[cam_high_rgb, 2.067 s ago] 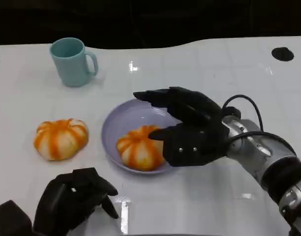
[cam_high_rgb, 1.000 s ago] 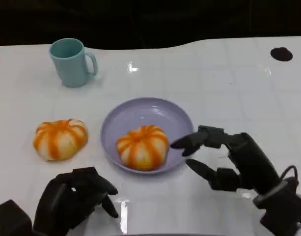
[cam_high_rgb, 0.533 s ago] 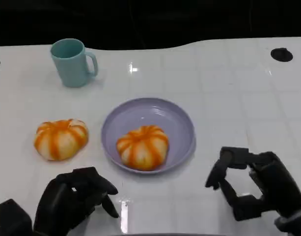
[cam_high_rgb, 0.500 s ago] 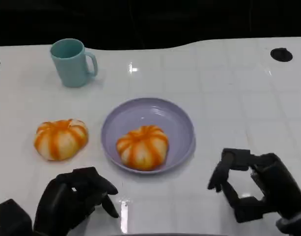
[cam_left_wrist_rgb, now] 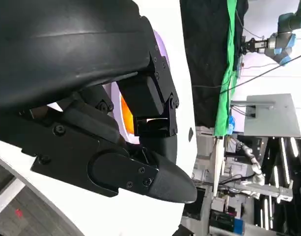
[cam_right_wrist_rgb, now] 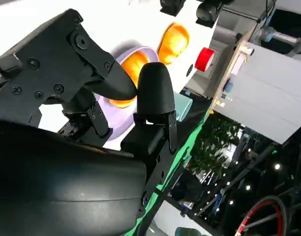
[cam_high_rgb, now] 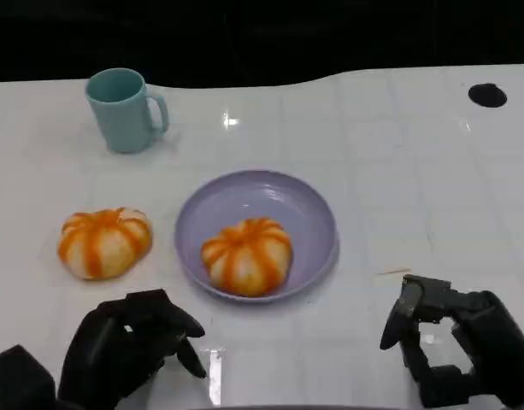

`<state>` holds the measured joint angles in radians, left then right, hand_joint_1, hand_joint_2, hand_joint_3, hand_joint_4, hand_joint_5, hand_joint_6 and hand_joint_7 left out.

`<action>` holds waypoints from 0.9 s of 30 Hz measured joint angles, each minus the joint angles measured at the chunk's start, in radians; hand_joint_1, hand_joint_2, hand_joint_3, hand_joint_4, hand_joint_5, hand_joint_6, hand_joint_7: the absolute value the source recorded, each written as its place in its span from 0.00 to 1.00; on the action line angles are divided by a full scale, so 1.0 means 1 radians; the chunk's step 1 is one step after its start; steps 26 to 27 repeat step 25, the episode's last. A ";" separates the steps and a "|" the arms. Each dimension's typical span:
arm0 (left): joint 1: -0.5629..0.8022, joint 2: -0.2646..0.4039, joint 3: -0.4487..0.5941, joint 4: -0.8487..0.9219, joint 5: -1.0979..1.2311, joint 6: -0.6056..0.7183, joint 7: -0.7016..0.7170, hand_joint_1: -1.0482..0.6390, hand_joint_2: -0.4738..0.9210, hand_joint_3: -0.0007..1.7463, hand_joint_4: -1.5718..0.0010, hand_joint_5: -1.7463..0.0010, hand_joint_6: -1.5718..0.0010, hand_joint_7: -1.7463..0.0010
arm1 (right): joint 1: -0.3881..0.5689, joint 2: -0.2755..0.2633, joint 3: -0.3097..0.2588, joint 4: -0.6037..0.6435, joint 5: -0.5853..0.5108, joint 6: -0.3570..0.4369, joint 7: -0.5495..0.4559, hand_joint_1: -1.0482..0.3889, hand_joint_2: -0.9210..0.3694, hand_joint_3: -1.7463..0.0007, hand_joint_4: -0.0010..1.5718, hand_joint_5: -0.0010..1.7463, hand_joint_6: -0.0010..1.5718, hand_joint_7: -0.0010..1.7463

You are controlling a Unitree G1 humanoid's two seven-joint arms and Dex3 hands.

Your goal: Grasp the bread from the table and place it into the plate.

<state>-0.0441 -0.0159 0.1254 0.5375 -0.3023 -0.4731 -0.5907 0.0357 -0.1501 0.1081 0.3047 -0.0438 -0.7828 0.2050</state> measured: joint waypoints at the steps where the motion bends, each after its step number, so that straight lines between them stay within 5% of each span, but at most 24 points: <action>1: -0.003 0.000 0.000 0.002 0.000 0.000 0.000 0.07 1.00 0.05 0.28 0.30 0.26 0.55 | 0.002 0.001 0.000 0.001 0.000 0.000 -0.001 0.59 0.40 0.21 0.60 1.00 0.48 0.88; 27: -0.019 0.004 0.019 0.033 -0.016 -0.005 -0.023 0.08 1.00 0.05 0.30 0.29 0.27 0.54 | -0.010 0.024 -0.012 0.153 -0.088 -0.118 -0.091 0.59 0.40 0.24 0.59 1.00 0.50 0.86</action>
